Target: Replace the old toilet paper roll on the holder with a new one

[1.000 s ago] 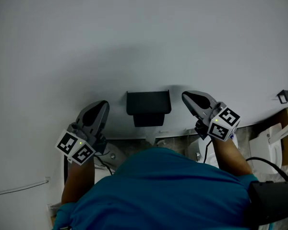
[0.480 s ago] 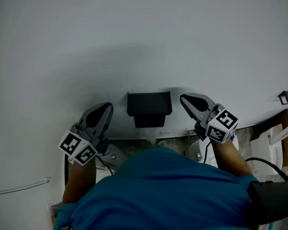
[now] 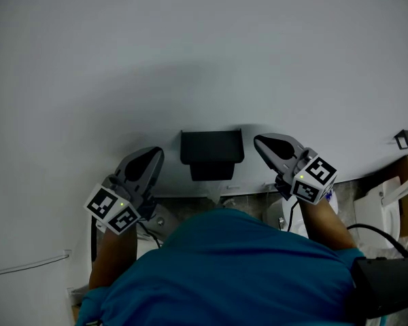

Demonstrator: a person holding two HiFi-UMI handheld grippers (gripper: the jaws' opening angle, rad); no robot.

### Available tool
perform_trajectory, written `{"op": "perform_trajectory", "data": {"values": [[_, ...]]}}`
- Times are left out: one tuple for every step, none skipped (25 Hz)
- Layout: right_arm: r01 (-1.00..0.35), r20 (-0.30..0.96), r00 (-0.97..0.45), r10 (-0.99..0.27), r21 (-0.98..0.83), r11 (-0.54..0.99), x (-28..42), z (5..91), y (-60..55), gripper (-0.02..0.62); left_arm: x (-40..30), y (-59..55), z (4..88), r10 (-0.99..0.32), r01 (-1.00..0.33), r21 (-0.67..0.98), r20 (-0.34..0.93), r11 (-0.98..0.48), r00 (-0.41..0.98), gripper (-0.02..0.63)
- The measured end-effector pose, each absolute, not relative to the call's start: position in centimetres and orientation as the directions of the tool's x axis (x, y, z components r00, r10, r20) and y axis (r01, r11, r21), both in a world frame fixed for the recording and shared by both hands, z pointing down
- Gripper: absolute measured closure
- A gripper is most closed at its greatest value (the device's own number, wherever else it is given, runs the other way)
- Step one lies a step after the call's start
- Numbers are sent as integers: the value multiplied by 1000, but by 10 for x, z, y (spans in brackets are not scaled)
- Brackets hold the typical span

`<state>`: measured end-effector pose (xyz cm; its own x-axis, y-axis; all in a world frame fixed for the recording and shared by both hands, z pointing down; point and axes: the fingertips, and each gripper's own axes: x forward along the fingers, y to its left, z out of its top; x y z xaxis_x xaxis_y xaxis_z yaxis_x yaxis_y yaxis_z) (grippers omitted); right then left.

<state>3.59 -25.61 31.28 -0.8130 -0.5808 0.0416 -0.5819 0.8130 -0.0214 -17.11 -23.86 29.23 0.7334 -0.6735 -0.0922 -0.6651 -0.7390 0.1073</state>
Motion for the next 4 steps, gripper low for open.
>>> {"op": "perform_trajectory", "data": {"values": [[-581, 42, -813, -580, -20, 813, 36, 313, -256, 594, -170, -238, 293, -672, -663, 107, -90, -741, 735, 597], [-581, 43, -814, -579, -20, 814, 36, 313, -256, 594, -169, -238, 293, -670, -662, 108, -88, -742, 737, 597], [-580, 43, -814, -579, -20, 815, 37, 314, -255, 594, -168, -238, 294, -669, -660, 109, -87, -743, 738, 597], [-579, 43, -815, -578, -20, 815, 37, 314, -255, 594, -167, -238, 295, -668, -659, 110, -85, -744, 739, 597]]}}
